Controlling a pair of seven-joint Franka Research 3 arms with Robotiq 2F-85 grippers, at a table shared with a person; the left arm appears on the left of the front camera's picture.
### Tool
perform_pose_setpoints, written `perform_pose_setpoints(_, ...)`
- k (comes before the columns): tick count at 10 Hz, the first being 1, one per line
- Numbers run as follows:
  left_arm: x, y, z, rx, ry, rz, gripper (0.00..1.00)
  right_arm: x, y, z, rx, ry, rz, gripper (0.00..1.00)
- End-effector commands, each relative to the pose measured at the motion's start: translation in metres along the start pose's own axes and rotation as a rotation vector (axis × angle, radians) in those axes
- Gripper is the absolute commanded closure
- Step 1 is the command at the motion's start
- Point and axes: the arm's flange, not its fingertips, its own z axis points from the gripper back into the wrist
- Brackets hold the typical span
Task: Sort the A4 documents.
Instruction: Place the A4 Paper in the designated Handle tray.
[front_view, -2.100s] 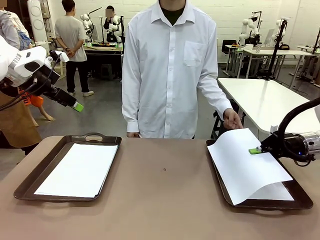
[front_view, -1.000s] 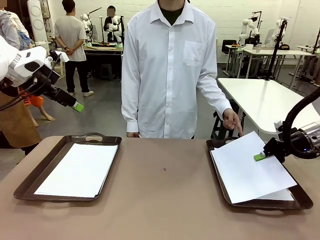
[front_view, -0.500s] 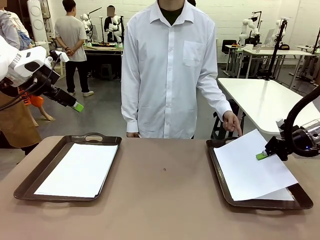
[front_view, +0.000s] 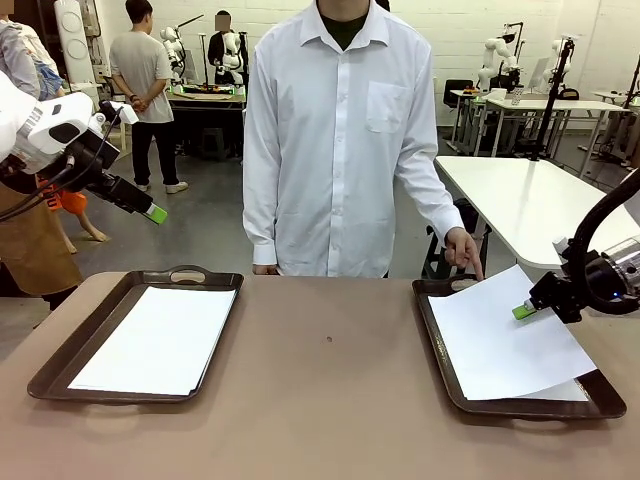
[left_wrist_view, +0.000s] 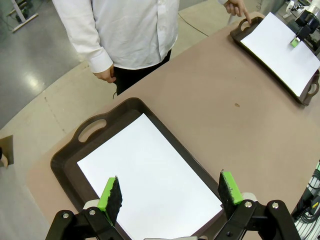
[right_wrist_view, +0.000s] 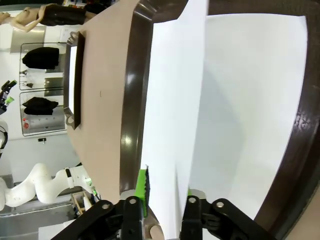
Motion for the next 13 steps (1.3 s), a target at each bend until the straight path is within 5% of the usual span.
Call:
perform_pose_setpoints(1,-0.001,0.001,0.001,-0.012,-0.005,-0.002,0.0,-0.007,0.008,-0.003,-0.069,-0.008,-0.021,0.46)
perform_pose_setpoints(6,-0.001,0.001,0.001,-0.012,-0.005,-0.002,0.0,-0.014,0.026,0.003,-0.316,-0.101,-0.044,0.0)
perform_pose_setpoints(13,-0.001,0.001,0.001,-0.012,-0.005,-0.002,0.0,-0.03,0.068,0.001,-0.548,-0.163,-0.038,0.0)
